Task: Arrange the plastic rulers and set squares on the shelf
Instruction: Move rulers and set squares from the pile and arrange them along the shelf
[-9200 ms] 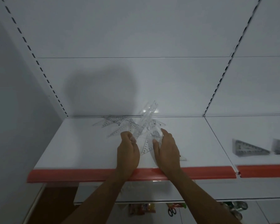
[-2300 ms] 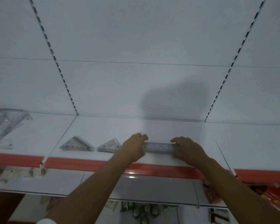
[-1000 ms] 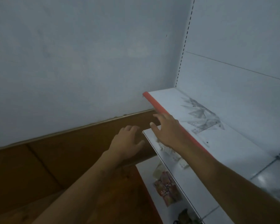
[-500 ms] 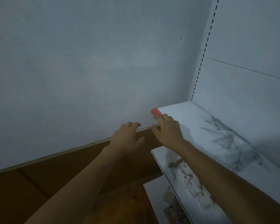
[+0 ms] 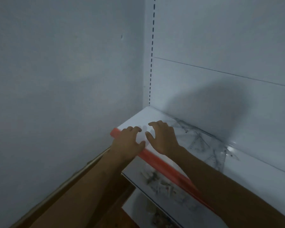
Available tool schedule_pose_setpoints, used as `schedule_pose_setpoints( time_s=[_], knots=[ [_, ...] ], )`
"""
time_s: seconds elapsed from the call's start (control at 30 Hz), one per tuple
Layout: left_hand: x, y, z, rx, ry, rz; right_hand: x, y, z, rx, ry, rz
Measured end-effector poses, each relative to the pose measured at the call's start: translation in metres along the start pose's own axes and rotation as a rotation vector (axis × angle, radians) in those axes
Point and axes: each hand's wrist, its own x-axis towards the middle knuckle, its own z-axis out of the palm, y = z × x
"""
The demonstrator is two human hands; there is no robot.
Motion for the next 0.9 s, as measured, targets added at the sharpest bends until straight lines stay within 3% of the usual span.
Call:
schedule_pose_setpoints(
  time_s=[0.23, 0.53, 0.73, 0.9],
  knots=[
    [0.061, 0.004, 0.019, -0.012, -0.099, 0.309, -0.015, 0.024, 0.002, -0.098, 0.055, 0.288],
    [0.051, 0.055, 0.098, -0.094, -0.247, 0.606, -0.100, 0.072, -0.005, -0.194, 0.187, 0.697],
    [0.062, 0.086, 0.122, -0.051, -0.218, 0.602, -0.134, 0.096, -0.006, -0.316, 0.221, 0.995],
    [0.072, 0.104, 0.139, 0.014, -0.184, 0.553, -0.135, 0.103, 0.007, -0.368, 0.270, 0.995]
  ],
)
